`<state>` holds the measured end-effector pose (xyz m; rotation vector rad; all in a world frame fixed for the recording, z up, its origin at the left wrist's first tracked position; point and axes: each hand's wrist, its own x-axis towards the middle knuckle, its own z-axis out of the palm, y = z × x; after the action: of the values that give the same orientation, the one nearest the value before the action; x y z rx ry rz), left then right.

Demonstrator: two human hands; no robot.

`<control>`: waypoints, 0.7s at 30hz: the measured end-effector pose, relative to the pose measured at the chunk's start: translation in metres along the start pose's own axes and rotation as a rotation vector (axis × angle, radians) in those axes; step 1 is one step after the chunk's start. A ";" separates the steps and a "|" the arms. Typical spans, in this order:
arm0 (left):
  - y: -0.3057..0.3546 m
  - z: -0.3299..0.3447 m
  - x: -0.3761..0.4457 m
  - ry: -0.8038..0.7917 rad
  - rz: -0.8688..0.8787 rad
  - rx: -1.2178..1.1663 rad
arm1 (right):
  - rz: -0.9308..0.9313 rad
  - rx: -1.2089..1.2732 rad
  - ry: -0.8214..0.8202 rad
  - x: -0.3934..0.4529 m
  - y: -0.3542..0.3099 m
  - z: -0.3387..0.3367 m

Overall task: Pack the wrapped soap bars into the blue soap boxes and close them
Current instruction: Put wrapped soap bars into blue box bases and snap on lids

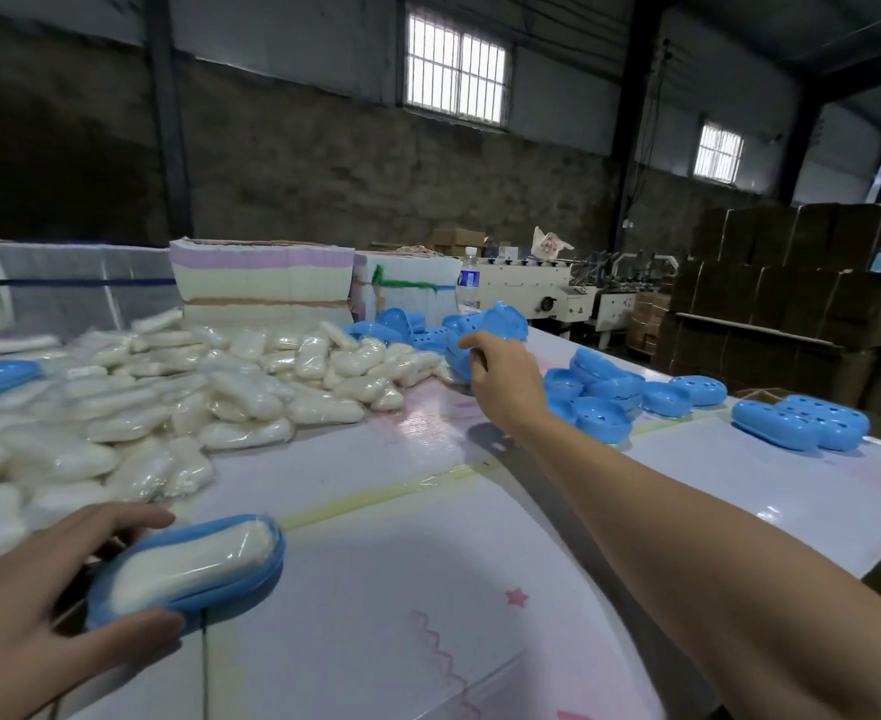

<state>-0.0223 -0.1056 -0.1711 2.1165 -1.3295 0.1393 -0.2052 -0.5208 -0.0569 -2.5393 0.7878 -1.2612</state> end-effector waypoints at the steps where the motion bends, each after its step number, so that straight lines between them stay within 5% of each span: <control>1: 0.012 0.000 -0.003 -0.017 -0.002 -0.040 | 0.004 0.126 -0.030 -0.002 -0.014 0.002; 5: 0.060 -0.018 0.001 0.117 -0.042 -0.015 | 0.046 0.592 -0.289 -0.015 -0.084 0.003; 11: 0.089 -0.028 -0.003 0.083 -0.083 -0.241 | 0.235 1.362 -0.877 -0.049 -0.173 0.005; 14: 0.093 -0.032 -0.005 0.137 -0.121 -0.321 | 0.282 1.530 -1.101 -0.075 -0.186 0.017; 21: 0.094 -0.033 -0.006 0.172 -0.049 -0.229 | 0.162 1.489 -0.972 -0.090 -0.187 0.024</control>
<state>-0.0971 -0.1105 -0.1050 1.8977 -1.1349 0.1383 -0.1614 -0.3167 -0.0586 -1.3835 -0.1985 -0.1511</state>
